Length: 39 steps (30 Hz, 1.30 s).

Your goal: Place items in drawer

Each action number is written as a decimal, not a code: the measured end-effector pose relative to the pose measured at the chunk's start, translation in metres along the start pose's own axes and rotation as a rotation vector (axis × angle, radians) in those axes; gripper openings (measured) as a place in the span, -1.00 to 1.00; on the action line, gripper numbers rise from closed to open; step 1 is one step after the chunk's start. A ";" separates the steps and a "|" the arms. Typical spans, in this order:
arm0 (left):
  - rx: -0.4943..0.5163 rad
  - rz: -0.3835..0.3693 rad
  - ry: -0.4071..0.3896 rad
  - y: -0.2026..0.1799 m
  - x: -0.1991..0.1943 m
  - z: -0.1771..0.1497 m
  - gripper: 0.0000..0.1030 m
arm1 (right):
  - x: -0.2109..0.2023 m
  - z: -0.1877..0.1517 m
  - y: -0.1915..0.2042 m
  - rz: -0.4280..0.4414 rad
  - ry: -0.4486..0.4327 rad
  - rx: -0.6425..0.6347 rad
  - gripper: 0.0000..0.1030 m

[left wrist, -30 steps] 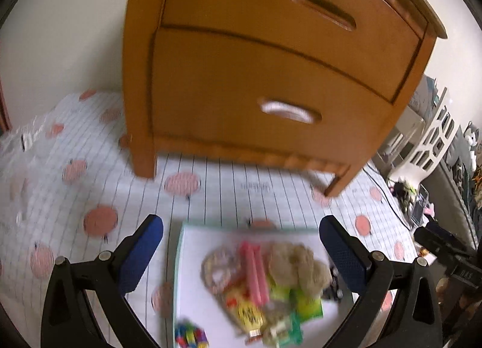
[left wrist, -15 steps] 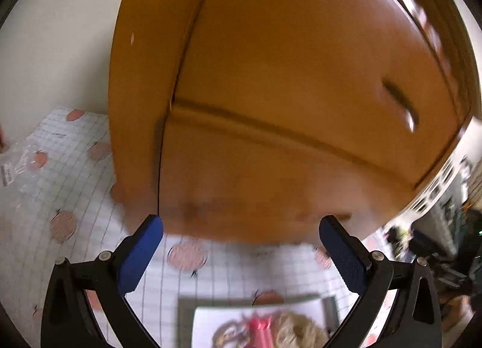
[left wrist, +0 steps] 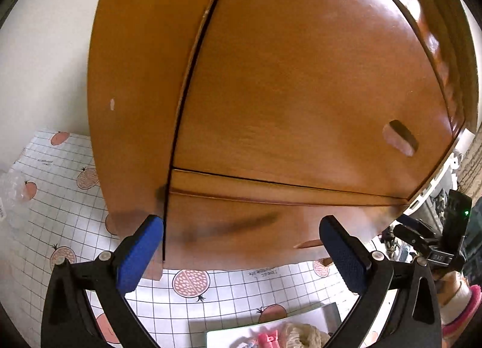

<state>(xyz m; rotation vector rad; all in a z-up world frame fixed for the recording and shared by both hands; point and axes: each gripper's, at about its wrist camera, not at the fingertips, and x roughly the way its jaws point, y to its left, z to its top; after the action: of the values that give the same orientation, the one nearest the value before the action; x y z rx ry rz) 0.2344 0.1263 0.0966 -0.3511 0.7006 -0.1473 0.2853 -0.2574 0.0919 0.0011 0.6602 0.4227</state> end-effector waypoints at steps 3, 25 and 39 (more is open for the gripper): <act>0.002 0.007 -0.001 -0.002 0.000 0.001 1.00 | 0.004 0.000 0.003 -0.001 0.001 -0.020 1.00; 0.139 0.040 0.034 -0.025 0.011 0.001 1.00 | 0.000 0.007 0.007 -0.009 0.024 -0.029 1.00; 0.158 0.030 0.040 -0.033 -0.016 -0.031 1.00 | -0.037 -0.020 0.017 -0.016 0.017 -0.039 1.00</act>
<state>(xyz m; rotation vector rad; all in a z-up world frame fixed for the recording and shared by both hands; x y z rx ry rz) 0.2012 0.0915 0.0964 -0.1866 0.7283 -0.1800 0.2405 -0.2582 0.1005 -0.0443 0.6686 0.4208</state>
